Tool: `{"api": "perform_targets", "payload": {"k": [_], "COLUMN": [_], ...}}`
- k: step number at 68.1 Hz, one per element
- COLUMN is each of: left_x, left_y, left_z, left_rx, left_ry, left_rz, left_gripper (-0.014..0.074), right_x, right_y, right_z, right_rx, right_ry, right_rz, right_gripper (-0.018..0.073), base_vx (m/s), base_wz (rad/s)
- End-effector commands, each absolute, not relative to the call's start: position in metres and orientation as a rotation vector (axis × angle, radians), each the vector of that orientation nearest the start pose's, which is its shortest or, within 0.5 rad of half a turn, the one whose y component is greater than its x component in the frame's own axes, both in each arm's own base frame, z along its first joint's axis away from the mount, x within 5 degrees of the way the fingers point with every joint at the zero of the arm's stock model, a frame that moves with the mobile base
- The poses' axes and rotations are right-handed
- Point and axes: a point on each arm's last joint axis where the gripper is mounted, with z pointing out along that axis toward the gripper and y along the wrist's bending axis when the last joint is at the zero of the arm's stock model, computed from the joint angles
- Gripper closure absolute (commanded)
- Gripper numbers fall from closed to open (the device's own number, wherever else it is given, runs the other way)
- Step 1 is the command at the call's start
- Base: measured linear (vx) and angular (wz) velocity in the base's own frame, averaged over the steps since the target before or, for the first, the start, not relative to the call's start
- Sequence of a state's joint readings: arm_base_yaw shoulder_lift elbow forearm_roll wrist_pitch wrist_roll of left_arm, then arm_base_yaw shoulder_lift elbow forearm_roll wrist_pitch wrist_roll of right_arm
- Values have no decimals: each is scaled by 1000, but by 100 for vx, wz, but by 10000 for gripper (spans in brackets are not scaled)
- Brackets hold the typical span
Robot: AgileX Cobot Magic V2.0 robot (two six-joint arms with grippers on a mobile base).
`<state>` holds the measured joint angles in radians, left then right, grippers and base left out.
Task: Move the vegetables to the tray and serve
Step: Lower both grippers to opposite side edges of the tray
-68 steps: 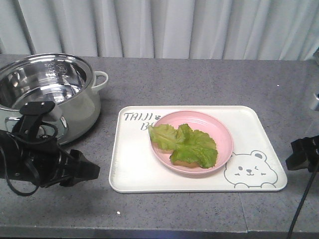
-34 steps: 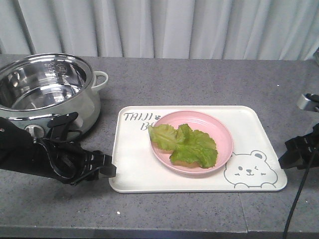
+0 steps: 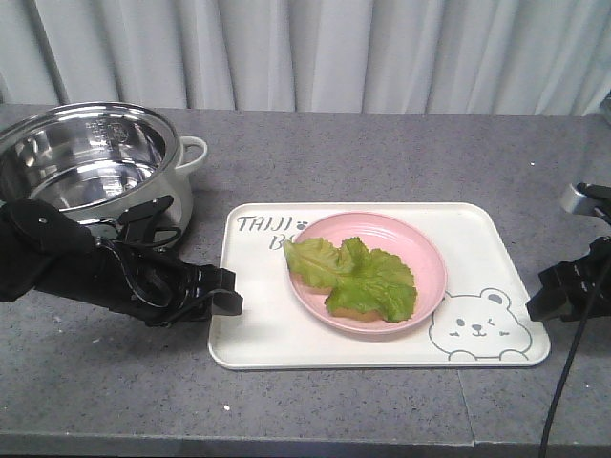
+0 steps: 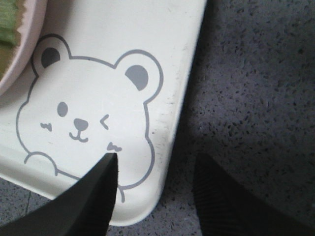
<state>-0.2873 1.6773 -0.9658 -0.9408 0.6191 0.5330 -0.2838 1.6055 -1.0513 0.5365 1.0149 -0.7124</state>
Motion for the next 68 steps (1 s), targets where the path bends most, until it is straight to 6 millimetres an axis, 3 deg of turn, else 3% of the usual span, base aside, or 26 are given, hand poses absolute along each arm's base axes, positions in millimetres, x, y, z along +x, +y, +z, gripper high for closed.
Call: {"api": "perform_targets", "payload": {"k": [1,21,38,68], "left_x": [303,302,301,301], "left_y": [-139,-140,-139,-139], "left_z": [217,216,216,216], "left_rx": [160,173,173,176], "left_ry": [2585,2599,2600,2602], "left_rz": [-880,-893,-895,-898], "left_gripper": [210,222,241,242], "right_x": [298,302,310,313], "right_y": [-45,-46,-29,-30], "right_z": [248,249,243,234], "right_rx": [-234,-239,-338,-277], "right_ry": [2695,2657,2659,2709], "right_rz": [511,466,404,382], "right_gripper": [216,216,216,218], "base_vx": [0,0,0,0], "base_wz": [0,0,0,0]}}
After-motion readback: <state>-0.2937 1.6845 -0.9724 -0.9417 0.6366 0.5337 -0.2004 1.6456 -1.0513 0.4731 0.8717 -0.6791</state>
